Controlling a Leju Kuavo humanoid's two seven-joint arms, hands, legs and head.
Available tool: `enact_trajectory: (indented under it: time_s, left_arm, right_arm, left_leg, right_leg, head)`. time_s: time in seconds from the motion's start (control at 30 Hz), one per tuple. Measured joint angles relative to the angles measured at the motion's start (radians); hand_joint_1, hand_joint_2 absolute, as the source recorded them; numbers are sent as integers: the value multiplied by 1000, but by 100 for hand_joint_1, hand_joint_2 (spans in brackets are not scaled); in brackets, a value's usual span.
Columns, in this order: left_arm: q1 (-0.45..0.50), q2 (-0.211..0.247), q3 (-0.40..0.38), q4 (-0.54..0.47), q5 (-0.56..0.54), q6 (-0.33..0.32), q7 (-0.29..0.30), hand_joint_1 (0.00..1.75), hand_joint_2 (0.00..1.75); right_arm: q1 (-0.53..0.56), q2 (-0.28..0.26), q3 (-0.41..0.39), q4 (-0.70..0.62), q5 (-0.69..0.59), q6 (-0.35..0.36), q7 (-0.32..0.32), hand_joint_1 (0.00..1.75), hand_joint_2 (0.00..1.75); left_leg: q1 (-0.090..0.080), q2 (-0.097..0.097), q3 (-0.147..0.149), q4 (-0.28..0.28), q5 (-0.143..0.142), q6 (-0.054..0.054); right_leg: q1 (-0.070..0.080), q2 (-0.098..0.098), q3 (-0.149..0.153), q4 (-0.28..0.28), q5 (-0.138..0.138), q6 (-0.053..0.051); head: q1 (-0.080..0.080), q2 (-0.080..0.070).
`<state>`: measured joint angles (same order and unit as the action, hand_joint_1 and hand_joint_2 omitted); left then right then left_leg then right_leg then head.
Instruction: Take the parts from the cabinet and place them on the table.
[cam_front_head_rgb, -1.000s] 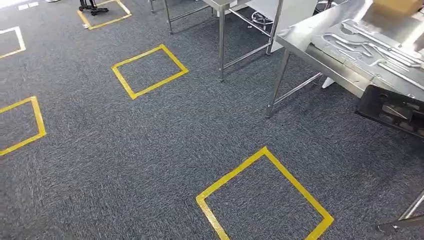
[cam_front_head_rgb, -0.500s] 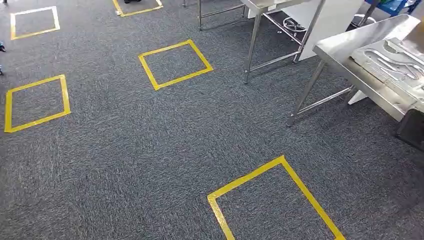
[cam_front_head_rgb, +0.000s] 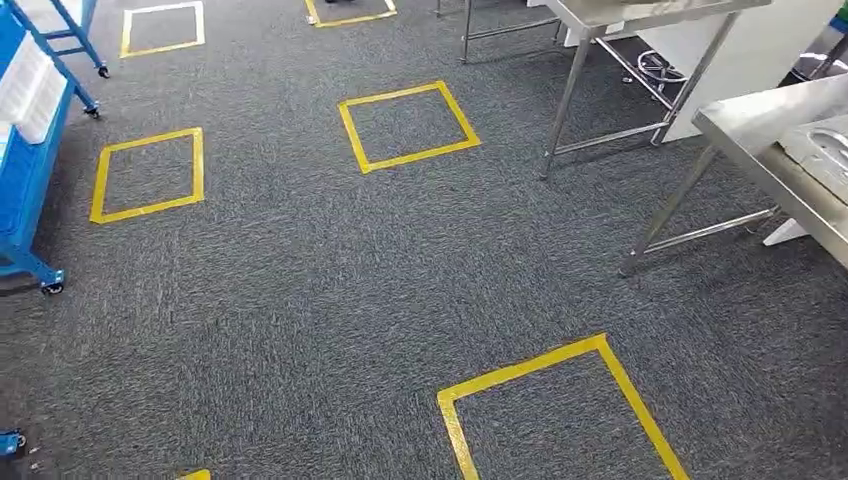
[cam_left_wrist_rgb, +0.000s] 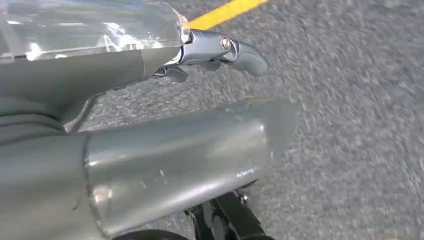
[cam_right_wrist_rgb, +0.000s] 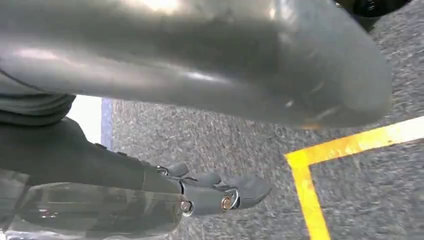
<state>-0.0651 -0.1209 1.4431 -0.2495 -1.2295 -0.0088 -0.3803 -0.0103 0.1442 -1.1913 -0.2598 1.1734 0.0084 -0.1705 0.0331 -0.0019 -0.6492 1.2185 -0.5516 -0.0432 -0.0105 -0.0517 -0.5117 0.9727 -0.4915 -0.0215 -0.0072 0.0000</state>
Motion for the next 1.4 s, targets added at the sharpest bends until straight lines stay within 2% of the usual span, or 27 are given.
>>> enact_trajectory:
  time_s: [0.07, 0.1, 0.13, 0.23, 0.27, 0.33, 0.4, 0.43, 0.47, 0.53, 0.57, 0.6, 0.63, 0.73, 0.77, 0.8, 0.83, 0.9, 0.93, 0.97, 1.0, 1.07, 1.1, 1.17, 1.27, 1.33, 1.4]
  left_arm:
    - [-2, 2, 0, 0, 0, -1, 0, 0, 0]
    - [-5, -1, -1, 1, 0, -2, 0, 0, 0]
    - [-5, 0, -1, 2, 0, -2, 0, 0, 0]
    - [3, 1, -2, 2, 0, -3, 0, 0, 0]
    - [3, 1, -2, 2, 1, -4, 0, 0, 0]
    - [1, 1, -2, 2, 1, -5, 0, 0, 0]
    - [0, 1, -2, 2, 1, -6, 0, 0, 0]
    - [0, 1, -2, 2, 1, -6, 0, 0, 0]
    - [1, 2, -2, 2, 1, -6, 0, 0, 0]
    - [1, 1, -2, 2, 1, -6, 0, 0, 0]
    - [0, 0, -3, 2, 1, -7, 0, 0, 0]
    - [0, -5, -4, 4, 1, -7, 0, 0, 0]
    - [-5, -7, -4, 5, 1, -8, 0, 0, 0]
    - [0, -7, -4, 5, 1, -8, 0, 0, 0]
    - [0, -5, -4, 5, 0, -8, 0, 0, 0]
    - [2, -3, -4, 5, 2, -8, 0, 0, 0]
    - [0, -3, -4, 5, 1, -9, 0, 0, 0]
    - [-5, -3, -4, 5, 4, -8, 1, 0, 0]
    - [-5, -1, -4, 5, 5, -8, 1, 0, 0]
    - [-2, 0, -4, 5, 4, -8, 1, 0, 0]
    - [4, 4, -4, 5, 3, -10, 1, 0, 0]
    - [11, 11, -4, 5, 0, -13, 0, 0, 0]
    - [9, 11, -5, 5, 0, -16, 0, 0, 0]
    - [9, 13, -5, 5, 0, -16, -1, 0, 0]
    - [17, 18, -5, 5, 0, -16, -1, 0, 0]
    - [17, 18, -5, 5, 0, -16, -1, 0, 0]
    - [14, 18, -5, 5, 0, -17, -1, 0, 0]
  right_arm:
    - [0, 0, -2, 0, 0, 1, 0, 0, 0]
    - [-1, -3, -3, -1, 0, 0, 0, 0, 0]
    - [-1, -3, -4, 0, 1, 0, 0, 0, 0]
    - [-9, -3, -7, 0, 4, 1, -1, 0, 0]
    - [-8, -3, -8, 0, 5, 1, -1, 0, 0]
    - [-6, -3, -8, 1, 6, 3, -1, 0, 0]
    - [-3, -3, -9, 2, 6, 3, -1, 0, 0]
    - [-2, -3, -10, 2, 6, 3, -1, 0, 0]
    - [-2, -4, -10, 2, 6, 3, -1, 0, 0]
    - [-1, -6, -11, 2, 7, 3, -1, 0, 0]
    - [0, -7, -11, 2, 8, 4, -1, 0, 0]
    - [1, -13, -11, 2, 9, 5, -1, 0, 0]
    - [0, -16, -11, 2, 10, 5, -1, 0, 0]
    - [-1, -21, -13, 1, 11, 6, -1, 0, 0]
    - [-4, -21, -13, 1, 12, 8, -1, 0, 0]
    - [-2, -21, -13, 2, 14, 9, -1, 0, 0]
    - [1, -21, -14, 1, 16, 13, -2, 0, 0]
    - [5, -21, -16, 2, 18, 18, -2, 0, 0]
    - [5, -21, -17, 2, 18, 18, -2, 0, 0]
    - [5, -21, -18, 2, 18, 18, -2, 0, 0]
    - [5, -21, -19, 2, 18, 18, -2, 0, 0]
    - [4, -21, -22, 2, 18, 18, -2, 0, 0]
    - [5, -23, -24, 1, 18, 18, -2, 0, 0]
    - [4, -26, -28, 0, 18, 18, -2, 0, 0]
    - [-6, -26, -29, 0, 18, 18, -2, 0, 0]
    - [-4, -25, -31, 0, 18, 18, -2, 0, 0]
    - [1, -25, -33, 0, 18, 18, -2, 0, 0]
  left_leg:
    - [8, 36, 98, -173, 71, -10]
    - [0, 56, 106, -194, 57, -4]
    - [0, 39, 103, -197, 65, 15]
    - [-8, 21, 96, -199, 67, 40]
    - [-5, 13, 103, -206, 74, 50]
    - [-9, 4, 98, -209, 81, 61]
    - [-16, -13, 91, -208, 84, 66]
    - [-21, -25, 89, -208, 85, 68]
    - [-24, -36, 90, -208, 85, 68]
    - [-28, -59, 94, -208, 85, 69]
    - [-29, -70, 97, -208, 85, 69]
    - [-24, -77, 92, -210, 86, 69]
    - [-30, -88, 90, -206, 87, 65]
    - [-21, -119, 83, -218, 98, 47]
    - [-27, -116, 83, -212, 96, 46]
    - [-30, -66, 77, -193, 82, 46]
    - [-30, -32, 52, -142, 44, 41]
    - [-23, -12, -23, 16, -37, 28]
    - [-20, -10, -47, 68, -53, 21]
    - [-17, -7, -51, 78, -45, 17]
    - [-13, -3, -27, 38, -15, 11]
    - [-7, 18, 71, -135, 65, 2]
    - [-9, 52, 102, -204, 65, 4]
    - [-15, 32, 100, -194, 70, 29]
    - [-17, 13, 98, -203, 77, 49]
    - [-14, 4, 98, -211, 85, 61]
    - [-17, -11, 90, -211, 89, 67]
  right_leg:
    - [-6, -19, 0, 17, -11, 15]
    - [3, -26, -5, 28, -21, 26]
    - [2, -31, -3, 33, -26, 32]
    - [-5, -44, 4, 25, -20, 49]
    - [-11, -30, 3, 34, -31, 56]
    - [-13, 28, -41, 132, -106, 55]
    - [-9, 43, -123, 297, -177, 52]
    - [-7, 46, -147, 341, -181, 47]
    - [-2, 48, -147, 334, -159, 39]
    - [11, 59, -93, 208, -72, 18]
    - [22, 80, -50, 114, -22, 5]
    - [31, 129, -24, 48, -3, -10]
    - [28, 143, -20, 29, -7, -19]
    - [34, 112, -19, 25, -4, -27]
    - [17, 97, -7, -4, 11, -29]
    - [19, 83, 5, -19, 15, -25]
    - [19, 71, 8, -23, 17, -28]
    - [20, 41, 5, -18, 13, -28]
    - [19, 29, 3, -15, 10, -27]
    - [17, 18, 2, -11, 7, -24]
    - [14, 8, 0, -4, 2, -20]
    - [7, -12, 0, 14, -11, -9]
    - [9, -22, -1, 26, -20, 1]
    - [12, -31, -2, 34, -27, 15]
    - [6, -42, 3, 33, -30, 30]
    - [-1, 30, -21, 92, -82, 39]
    - [-1, 46, -95, 246, -160, 40]
  head:
    - [-1, 0]
    - [-3, 0]
    - [3, 0]
    - [8, 0]
    - [9, 0]
    - [16, 0]
    - [16, 0]
    - [15, 0]
    - [16, 0]
    - [15, 0]
    - [16, 0]
    - [15, 0]
    - [13, 0]
    - [16, 0]
    - [14, 0]
    - [14, 0]
    - [11, 0]
    - [11, 0]
    - [11, 0]
    - [11, 0]
    - [11, 0]
    - [10, 0]
    - [9, 0]
    - [13, 0]
    - [13, 0]
    - [19, 0]
    - [19, 0]
